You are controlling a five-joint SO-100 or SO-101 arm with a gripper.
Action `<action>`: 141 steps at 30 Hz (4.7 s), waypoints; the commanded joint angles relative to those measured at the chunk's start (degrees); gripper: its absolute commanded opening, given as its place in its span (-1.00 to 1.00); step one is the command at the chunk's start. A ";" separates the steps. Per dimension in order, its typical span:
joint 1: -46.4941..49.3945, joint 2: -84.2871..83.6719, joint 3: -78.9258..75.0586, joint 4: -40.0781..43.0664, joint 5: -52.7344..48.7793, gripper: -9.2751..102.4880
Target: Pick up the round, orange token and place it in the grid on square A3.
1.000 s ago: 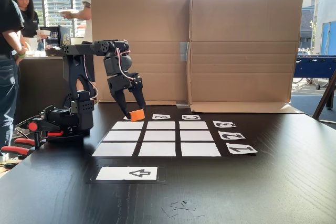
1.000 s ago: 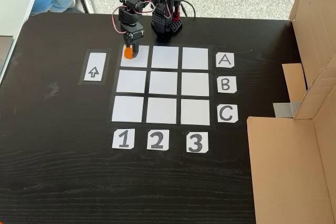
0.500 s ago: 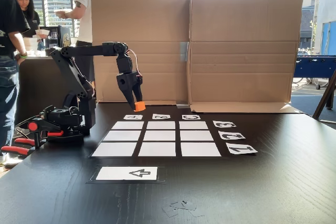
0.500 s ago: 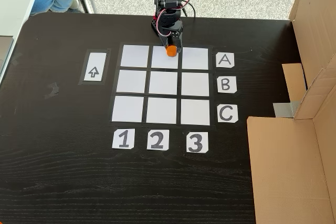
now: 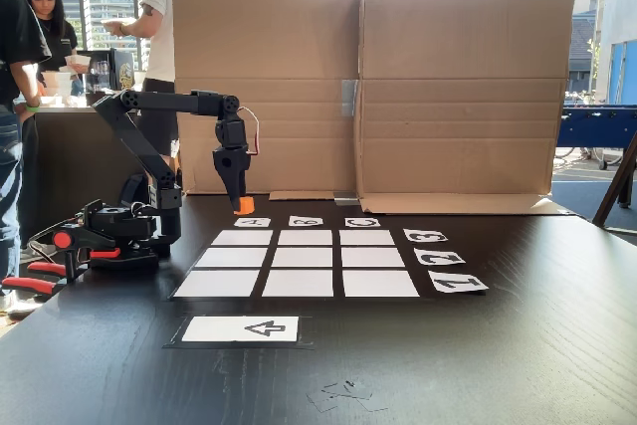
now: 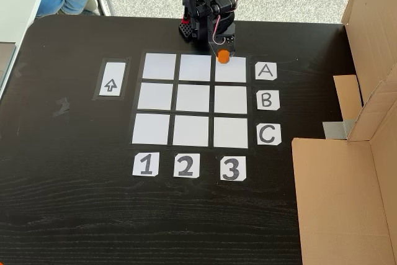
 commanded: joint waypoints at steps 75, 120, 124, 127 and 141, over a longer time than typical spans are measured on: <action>69.79 28.04 -15.03 -19.42 30.06 -0.25; 130.96 72.86 49.31 -44.03 54.49 -0.82; 131.66 72.86 49.39 -44.12 55.55 -0.83; 131.75 72.86 49.39 -44.21 55.90 -0.83; 131.04 72.77 49.31 -44.21 55.81 -0.83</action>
